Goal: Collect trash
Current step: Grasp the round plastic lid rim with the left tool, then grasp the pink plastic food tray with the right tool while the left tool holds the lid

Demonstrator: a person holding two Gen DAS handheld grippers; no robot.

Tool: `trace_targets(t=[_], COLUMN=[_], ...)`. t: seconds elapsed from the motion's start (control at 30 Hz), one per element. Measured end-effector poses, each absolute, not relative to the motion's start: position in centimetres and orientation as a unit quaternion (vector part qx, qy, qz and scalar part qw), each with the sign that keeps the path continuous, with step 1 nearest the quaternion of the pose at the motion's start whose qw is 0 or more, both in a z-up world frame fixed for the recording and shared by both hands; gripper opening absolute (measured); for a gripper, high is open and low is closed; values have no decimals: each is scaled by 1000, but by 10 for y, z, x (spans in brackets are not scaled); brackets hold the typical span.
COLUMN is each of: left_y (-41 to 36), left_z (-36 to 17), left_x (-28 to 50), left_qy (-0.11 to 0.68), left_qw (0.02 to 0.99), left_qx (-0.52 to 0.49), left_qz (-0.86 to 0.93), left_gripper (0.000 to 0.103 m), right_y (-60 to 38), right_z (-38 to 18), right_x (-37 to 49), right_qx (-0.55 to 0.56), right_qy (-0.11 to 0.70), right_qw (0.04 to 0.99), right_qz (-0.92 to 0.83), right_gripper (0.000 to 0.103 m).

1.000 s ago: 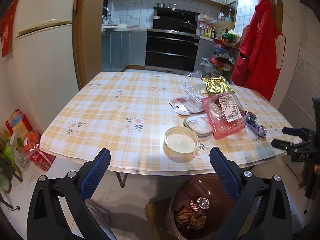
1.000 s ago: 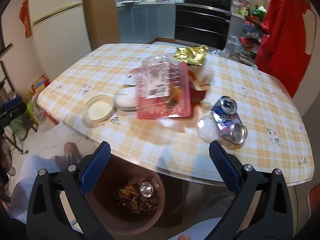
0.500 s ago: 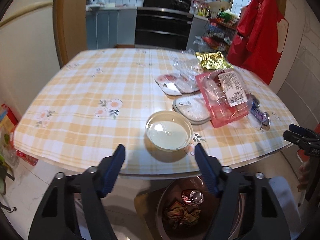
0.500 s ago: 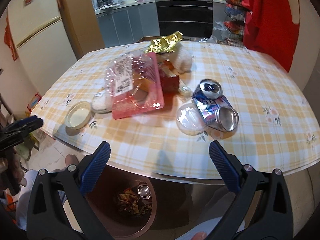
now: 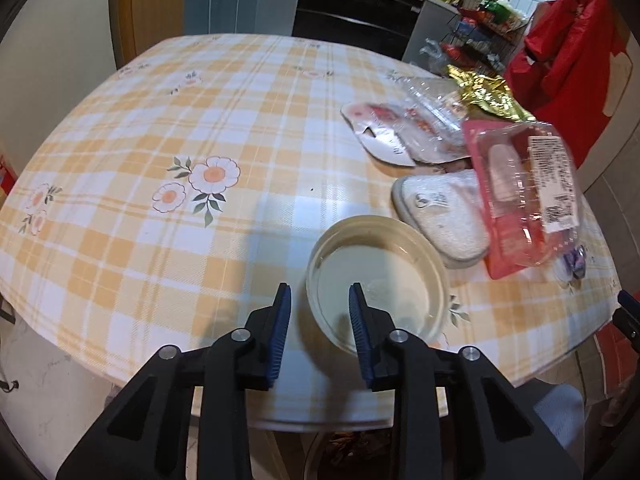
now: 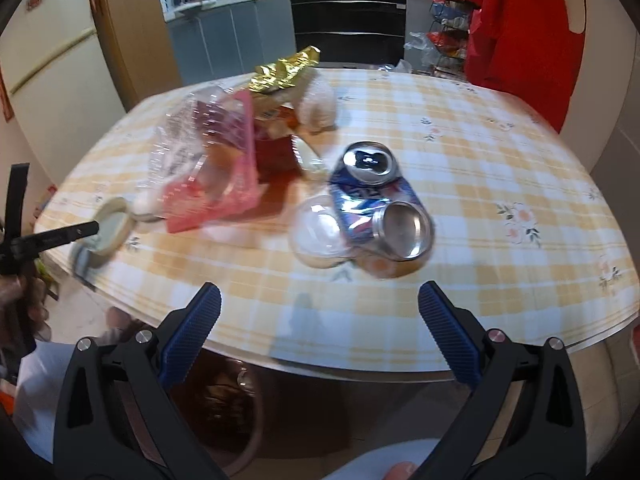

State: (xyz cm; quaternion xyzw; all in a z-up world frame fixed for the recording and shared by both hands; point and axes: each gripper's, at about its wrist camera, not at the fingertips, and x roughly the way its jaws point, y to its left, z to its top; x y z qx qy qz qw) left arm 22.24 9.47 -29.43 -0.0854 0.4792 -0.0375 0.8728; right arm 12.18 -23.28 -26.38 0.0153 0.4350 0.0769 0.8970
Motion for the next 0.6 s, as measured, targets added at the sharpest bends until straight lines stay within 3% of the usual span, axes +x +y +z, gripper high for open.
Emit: trace_targets(t=[0.13, 0.23, 0.3, 0.6], left_y=[93, 92, 95, 98], left_z=[-296, -298, -298, -282], left_x=[225, 226, 225, 218], left_qy=[476, 475, 473, 445], left_qw=[875, 876, 877, 892], left_qx=[-80, -71, -76, -75], left_qz=[-35, -29, -29, -38], left_gripper=[27, 9, 5, 4], right_y=[-243, -249, -251, -232], right_z=[-271, -276, -277, -269], right_x=[130, 135, 137, 152], right_qx=[34, 39, 40, 34], right_qy=[450, 454, 454, 445], right_qw=[890, 888, 888, 889], right_qz=[70, 67, 67, 101], right_gripper=[97, 97, 97, 97])
